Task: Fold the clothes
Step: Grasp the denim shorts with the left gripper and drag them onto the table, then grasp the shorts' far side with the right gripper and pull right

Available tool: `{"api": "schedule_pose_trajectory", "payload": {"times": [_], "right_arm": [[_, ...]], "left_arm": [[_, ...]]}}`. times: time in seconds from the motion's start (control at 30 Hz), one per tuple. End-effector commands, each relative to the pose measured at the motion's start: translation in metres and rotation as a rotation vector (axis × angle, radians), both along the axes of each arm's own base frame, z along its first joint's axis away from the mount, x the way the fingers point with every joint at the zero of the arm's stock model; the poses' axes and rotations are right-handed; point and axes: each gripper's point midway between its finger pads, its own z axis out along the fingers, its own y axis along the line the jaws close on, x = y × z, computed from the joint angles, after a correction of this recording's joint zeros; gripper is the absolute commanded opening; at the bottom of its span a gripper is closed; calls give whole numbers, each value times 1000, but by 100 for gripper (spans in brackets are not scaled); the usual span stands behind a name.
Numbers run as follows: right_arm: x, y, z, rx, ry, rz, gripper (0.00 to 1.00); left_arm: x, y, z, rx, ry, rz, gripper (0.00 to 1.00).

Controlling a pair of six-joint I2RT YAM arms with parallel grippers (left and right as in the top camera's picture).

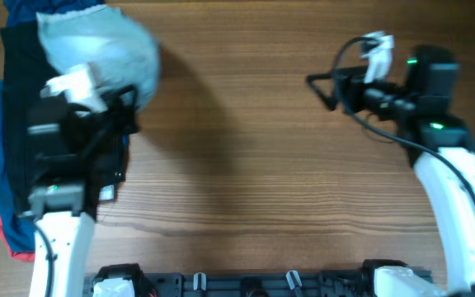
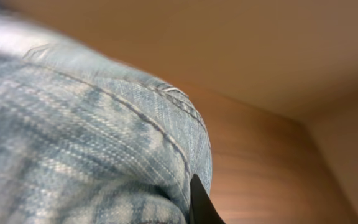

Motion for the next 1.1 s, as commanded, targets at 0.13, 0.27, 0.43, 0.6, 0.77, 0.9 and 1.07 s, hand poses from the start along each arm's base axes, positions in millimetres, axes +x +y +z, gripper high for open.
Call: {"api": "schedule_pose_trajectory", "payload": {"times": [0.13, 0.27, 0.43, 0.6, 0.77, 0.9, 1.07], "right_arm": [[-18, -79, 58, -6, -95, -231, 81], [-27, -100, 51, -25, -69, -276, 81], [-28, -107, 49, -28, -62, -294, 81], [-29, -106, 42, -28, -35, -286, 81], [-34, -100, 33, -90, -43, -232, 82], [-35, -75, 23, -181, -69, -124, 82], [-14, -37, -13, -278, 1, -65, 82]], "left_arm": [[5, -189, -27, -24, -98, -482, 4], [7, -237, -79, -40, -15, -510, 4], [5, -250, -85, -57, -11, -529, 32], [9, -235, -73, -49, -24, -500, 100], [20, -164, -41, -34, 26, -349, 100], [16, -90, -28, -27, 87, -181, 100], [6, -30, -36, -16, 178, -36, 100]]}}
